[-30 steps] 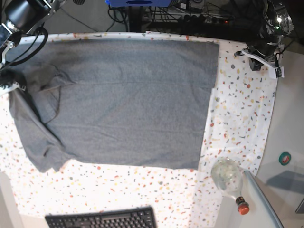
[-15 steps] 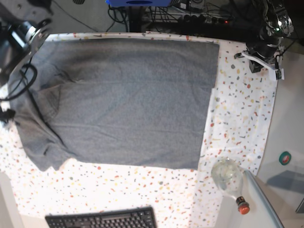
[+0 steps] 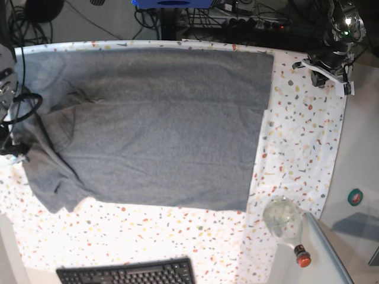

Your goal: Layout the t-shirt on the table in an organized manner, then fold the t-shirt properly

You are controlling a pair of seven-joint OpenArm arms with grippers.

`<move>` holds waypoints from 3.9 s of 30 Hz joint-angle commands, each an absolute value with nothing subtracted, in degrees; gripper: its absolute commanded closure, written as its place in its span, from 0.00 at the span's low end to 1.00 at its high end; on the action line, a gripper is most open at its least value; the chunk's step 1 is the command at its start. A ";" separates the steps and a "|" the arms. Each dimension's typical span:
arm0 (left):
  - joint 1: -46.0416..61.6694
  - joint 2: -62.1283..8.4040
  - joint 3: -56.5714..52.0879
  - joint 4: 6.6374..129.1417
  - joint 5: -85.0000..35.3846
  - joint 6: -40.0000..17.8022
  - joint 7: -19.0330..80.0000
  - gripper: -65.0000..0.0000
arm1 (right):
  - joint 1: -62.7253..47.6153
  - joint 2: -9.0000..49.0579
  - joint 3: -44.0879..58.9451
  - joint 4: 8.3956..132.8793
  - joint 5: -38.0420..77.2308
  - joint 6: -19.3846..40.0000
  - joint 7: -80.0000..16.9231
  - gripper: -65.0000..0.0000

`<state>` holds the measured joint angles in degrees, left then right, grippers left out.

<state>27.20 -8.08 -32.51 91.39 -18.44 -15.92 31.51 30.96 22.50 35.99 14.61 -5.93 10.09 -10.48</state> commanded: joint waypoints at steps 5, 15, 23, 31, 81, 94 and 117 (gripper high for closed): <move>27.21 -8.75 -32.84 92.18 -18.77 -15.96 30.37 1.00 | 31.08 22.46 35.56 15.43 -5.49 11.56 -9.36 0.36; 27.12 -8.75 -32.84 92.18 -18.68 -15.96 30.37 1.00 | 31.08 21.76 35.56 15.52 -5.49 14.11 -12.97 0.63; 26.95 -9.01 -32.84 90.59 -18.68 -15.96 30.37 1.00 | 31.52 21.58 35.56 17.63 -5.49 14.46 -16.04 1.00; 24.22 -9.10 -32.48 90.24 -17.54 -15.96 30.37 1.00 | 30.55 21.41 35.56 26.68 -5.49 14.73 -21.32 1.00; -4.35 -3.82 -15.16 72.48 -12.62 -15.78 40.66 1.00 | 21.32 15.34 35.38 48.48 -5.41 21.93 -30.90 1.00; 7.96 -3.82 -15.08 91.30 -12.70 -15.78 52.53 1.00 | 21.32 15.25 35.38 48.48 -5.41 21.93 -30.90 1.00; -0.31 -6.55 -20.97 91.38 -12.00 -15.78 56.92 0.32 | 21.67 15.25 35.38 48.48 -5.41 21.93 -30.90 1.00</move>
